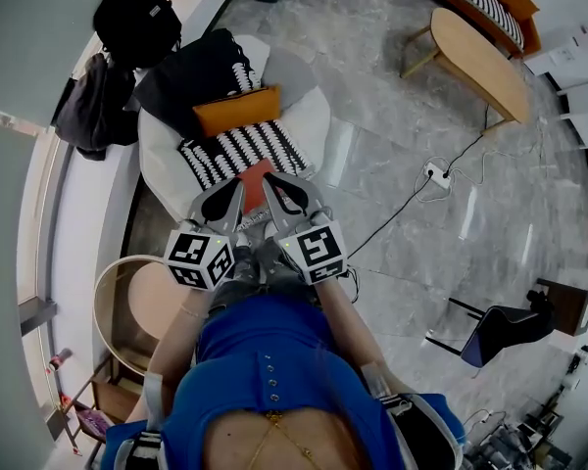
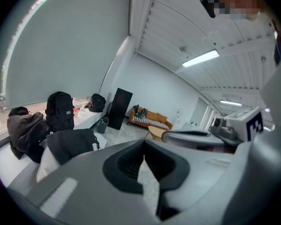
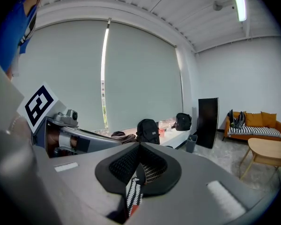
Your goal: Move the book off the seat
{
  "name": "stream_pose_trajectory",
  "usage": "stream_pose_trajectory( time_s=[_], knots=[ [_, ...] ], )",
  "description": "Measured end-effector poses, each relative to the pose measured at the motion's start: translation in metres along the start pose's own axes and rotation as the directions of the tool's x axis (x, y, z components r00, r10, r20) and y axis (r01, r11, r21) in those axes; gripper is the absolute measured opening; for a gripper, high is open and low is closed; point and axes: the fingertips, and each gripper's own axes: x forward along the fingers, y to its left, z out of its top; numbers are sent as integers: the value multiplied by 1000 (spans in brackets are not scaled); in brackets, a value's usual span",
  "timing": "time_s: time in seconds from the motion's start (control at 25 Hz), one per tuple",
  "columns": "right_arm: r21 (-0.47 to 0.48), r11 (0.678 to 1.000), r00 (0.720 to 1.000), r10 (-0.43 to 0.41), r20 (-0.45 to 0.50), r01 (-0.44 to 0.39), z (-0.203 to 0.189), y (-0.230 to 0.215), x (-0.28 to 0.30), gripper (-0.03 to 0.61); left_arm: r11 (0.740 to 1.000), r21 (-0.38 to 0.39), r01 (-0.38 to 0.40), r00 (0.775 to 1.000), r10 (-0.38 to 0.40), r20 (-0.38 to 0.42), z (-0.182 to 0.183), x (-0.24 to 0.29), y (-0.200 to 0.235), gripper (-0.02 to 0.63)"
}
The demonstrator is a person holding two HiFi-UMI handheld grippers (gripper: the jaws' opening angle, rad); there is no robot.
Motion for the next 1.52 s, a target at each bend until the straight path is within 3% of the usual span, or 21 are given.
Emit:
stream_pose_trajectory(
  time_s=[0.16, 0.28, 0.36, 0.56, 0.72, 0.88, 1.12, 1.2, 1.4, 1.52],
  knots=[
    [1, 1000, 998, -28, -50, 28, -17, -22, 17, 3, 1000, 21, 2, 999, -2, -33, -10, 18, 18, 5],
    [93, 994, 992, -50, -113, 60, -48, -47, 37, 3, 999, 36, 11, 996, -8, -90, -27, 39, 39, 5],
    [124, 989, 982, -52, -180, 75, -80, -63, 53, 4, 999, 42, 15, 990, -9, -143, -47, 58, 59, 16],
    [30, 998, 928, -37, -370, 51, -188, -87, 97, 12, 998, 69, 7, 964, 11, -265, -115, 114, 113, 17],
    [55, 998, 873, 1, -488, 29, -286, -95, 124, 44, 996, 85, 34, 930, 0, -368, -182, 161, 146, 28],
    [204, 975, 825, 49, -563, 82, -395, -103, 148, 75, 991, 108, 74, 862, -9, -507, -276, 211, 181, 52],
    [423, 879, 745, 129, -654, 219, -543, -103, 181, 107, 989, 84, 119, 732, -30, -680, -418, 261, 249, 74],
    [502, 818, 738, 150, -658, 281, -586, -105, 187, 147, 985, 97, 143, 702, -32, -712, -455, 275, 268, 96],
    [670, 609, 759, 164, -630, 425, -673, -96, 191, 160, 985, 72, 159, 678, -56, -733, -528, 297, 296, 128],
    [714, 533, 763, 181, -621, 455, -709, -89, 202, 175, 980, 78, 183, 655, -62, -753, -559, 307, 310, 140]
  ],
)
